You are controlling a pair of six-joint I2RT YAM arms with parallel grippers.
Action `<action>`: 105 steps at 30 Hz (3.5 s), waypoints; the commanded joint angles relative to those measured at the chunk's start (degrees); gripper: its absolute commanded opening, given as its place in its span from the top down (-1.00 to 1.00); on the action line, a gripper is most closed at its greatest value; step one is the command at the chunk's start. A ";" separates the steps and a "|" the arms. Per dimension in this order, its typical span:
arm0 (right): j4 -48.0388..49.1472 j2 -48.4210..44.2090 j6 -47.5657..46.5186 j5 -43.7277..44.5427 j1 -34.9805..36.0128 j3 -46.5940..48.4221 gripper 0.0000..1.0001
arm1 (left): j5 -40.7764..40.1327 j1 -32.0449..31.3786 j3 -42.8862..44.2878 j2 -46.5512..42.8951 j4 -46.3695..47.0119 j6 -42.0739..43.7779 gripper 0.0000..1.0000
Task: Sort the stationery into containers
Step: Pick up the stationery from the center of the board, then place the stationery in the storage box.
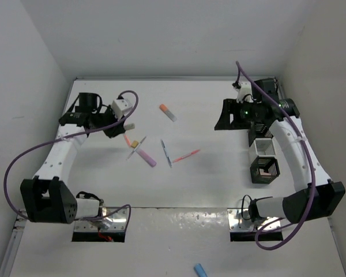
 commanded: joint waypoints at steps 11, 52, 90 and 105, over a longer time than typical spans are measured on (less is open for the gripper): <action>33.19 7.02 33.25 -15.52 14.01 13.67 -0.39 | 18.54 -9.12 9.97 -9.08 18.17 -29.03 0.80; 16.81 5.64 11.31 -3.85 12.14 11.09 1.00 | 0.97 -16.69 14.39 -8.82 9.92 -28.09 -1.00; 7.19 -2.55 -9.20 14.19 -27.45 -13.47 0.06 | -16.88 -19.94 -0.55 9.11 16.51 -21.75 -0.52; 7.09 -6.16 -7.17 15.23 -19.01 -16.01 0.06 | -30.14 -17.93 3.48 22.12 20.37 -29.58 -0.22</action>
